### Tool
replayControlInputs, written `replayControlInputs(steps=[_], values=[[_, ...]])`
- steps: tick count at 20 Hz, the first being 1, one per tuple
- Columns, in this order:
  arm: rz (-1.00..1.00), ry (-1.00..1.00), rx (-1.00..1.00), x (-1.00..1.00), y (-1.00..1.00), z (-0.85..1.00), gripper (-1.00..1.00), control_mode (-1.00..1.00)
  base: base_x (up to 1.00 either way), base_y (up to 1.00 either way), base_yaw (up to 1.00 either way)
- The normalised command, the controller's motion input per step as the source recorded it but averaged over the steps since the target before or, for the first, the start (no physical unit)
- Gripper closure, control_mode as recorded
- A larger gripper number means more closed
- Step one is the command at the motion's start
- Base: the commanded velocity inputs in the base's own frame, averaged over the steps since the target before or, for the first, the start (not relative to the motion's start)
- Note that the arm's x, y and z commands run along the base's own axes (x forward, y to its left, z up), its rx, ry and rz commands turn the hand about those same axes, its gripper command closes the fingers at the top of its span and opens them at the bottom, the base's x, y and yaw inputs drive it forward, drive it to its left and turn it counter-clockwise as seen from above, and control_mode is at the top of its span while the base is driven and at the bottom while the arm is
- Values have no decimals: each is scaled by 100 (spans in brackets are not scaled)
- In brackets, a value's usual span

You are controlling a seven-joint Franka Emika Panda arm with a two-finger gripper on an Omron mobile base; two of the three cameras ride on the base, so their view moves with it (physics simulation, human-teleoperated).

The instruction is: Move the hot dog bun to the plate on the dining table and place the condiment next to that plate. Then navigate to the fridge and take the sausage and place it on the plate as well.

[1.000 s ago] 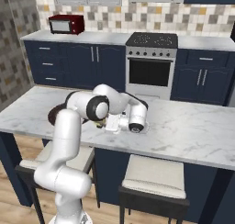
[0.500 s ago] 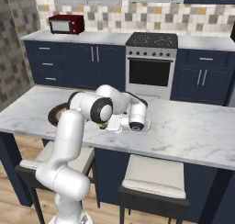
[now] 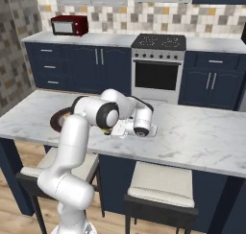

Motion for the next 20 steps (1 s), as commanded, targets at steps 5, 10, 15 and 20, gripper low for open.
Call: replayControlInputs(steps=[5, 10, 15, 20], values=[[0, 0, 0, 35, 1, -39, 100, -100, 0, 0, 0], [0, -1, 0, 4, 0, -28, -100, -100, 0, 0, 0], [0, -4, 0, -7, 0, 0, -100, -100, 0, 0, 0], [0, -1, 0, 0, -4, 0, -100, -100, 0, 0, 0]])
